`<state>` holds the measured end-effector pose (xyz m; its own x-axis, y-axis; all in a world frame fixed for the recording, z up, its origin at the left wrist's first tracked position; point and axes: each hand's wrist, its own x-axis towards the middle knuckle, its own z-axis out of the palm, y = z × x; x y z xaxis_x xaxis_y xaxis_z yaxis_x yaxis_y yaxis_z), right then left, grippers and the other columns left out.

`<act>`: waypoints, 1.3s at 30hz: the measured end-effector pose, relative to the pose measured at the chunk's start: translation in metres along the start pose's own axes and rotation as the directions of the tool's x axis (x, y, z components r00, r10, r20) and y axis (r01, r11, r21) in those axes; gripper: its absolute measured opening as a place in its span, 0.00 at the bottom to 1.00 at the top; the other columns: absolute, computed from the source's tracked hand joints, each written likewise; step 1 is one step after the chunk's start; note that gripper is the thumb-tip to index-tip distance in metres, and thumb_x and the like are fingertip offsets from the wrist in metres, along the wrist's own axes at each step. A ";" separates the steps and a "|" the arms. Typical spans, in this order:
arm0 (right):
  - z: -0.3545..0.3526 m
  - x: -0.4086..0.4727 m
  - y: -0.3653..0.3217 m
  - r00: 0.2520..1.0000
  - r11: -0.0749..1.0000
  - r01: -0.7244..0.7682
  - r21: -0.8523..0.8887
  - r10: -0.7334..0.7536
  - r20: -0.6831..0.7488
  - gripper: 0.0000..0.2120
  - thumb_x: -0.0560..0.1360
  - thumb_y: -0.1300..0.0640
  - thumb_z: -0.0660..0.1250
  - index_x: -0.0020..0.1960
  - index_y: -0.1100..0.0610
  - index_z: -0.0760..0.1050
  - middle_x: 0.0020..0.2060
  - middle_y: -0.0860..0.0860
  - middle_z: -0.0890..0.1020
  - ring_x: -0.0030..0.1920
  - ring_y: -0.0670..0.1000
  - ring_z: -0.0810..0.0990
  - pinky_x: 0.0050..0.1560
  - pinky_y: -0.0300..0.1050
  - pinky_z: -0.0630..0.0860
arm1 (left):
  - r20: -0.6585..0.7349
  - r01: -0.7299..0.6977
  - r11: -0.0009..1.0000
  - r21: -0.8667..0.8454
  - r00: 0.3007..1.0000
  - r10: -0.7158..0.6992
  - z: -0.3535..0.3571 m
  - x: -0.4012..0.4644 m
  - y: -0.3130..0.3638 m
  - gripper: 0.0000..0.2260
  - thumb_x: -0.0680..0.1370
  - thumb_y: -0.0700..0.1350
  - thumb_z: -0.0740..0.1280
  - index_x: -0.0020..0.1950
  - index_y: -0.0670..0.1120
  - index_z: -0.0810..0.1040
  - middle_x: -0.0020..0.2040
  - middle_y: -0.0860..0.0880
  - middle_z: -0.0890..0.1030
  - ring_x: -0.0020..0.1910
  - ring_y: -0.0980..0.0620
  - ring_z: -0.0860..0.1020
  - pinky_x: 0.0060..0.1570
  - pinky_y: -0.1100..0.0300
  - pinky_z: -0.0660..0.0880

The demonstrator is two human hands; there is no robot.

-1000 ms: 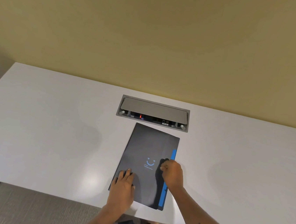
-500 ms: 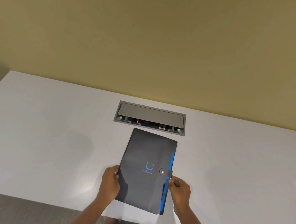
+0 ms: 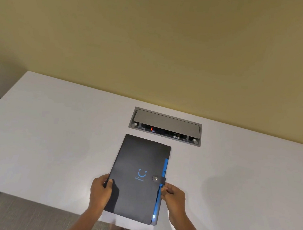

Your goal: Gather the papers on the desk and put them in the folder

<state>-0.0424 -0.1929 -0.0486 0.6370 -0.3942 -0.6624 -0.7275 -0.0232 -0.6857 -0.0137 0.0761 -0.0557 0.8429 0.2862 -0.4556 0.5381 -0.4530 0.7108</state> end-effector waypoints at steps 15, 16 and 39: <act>0.165 0.000 -0.080 0.926 0.984 0.101 -0.149 -0.038 0.377 0.23 0.77 0.58 0.76 0.70 0.50 0.75 0.61 0.43 0.81 0.54 0.46 0.83 0.50 0.31 0.78 | -0.194 0.120 0.984 -0.134 0.970 -0.145 -0.134 0.091 -0.043 0.09 0.82 0.44 0.67 0.59 0.47 0.84 0.44 0.50 0.85 0.47 0.45 0.84 0.50 0.46 0.81; 0.173 0.004 -0.086 0.919 0.980 0.105 -0.166 -0.032 0.393 0.27 0.77 0.57 0.76 0.74 0.52 0.72 0.66 0.47 0.79 0.56 0.47 0.82 0.54 0.35 0.78 | -0.178 0.115 0.986 -0.123 0.975 -0.136 -0.138 0.101 -0.040 0.07 0.82 0.44 0.67 0.56 0.47 0.84 0.44 0.48 0.86 0.47 0.43 0.84 0.52 0.44 0.82; 0.222 0.076 -0.169 0.919 0.982 0.180 -0.063 -0.145 0.366 0.41 0.76 0.52 0.78 0.82 0.46 0.60 0.82 0.51 0.64 0.80 0.57 0.66 0.74 0.57 0.71 | 0.012 -0.027 0.996 -0.087 1.000 0.028 -0.135 0.258 0.053 0.20 0.83 0.49 0.68 0.73 0.42 0.75 0.68 0.43 0.81 0.67 0.38 0.79 0.69 0.44 0.77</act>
<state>0.1855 -0.0155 -0.0499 0.7846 -0.0228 -0.6196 -0.6153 -0.1514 -0.7736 0.2328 0.2393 -0.0631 0.8576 0.2633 -0.4418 0.5133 -0.3851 0.7669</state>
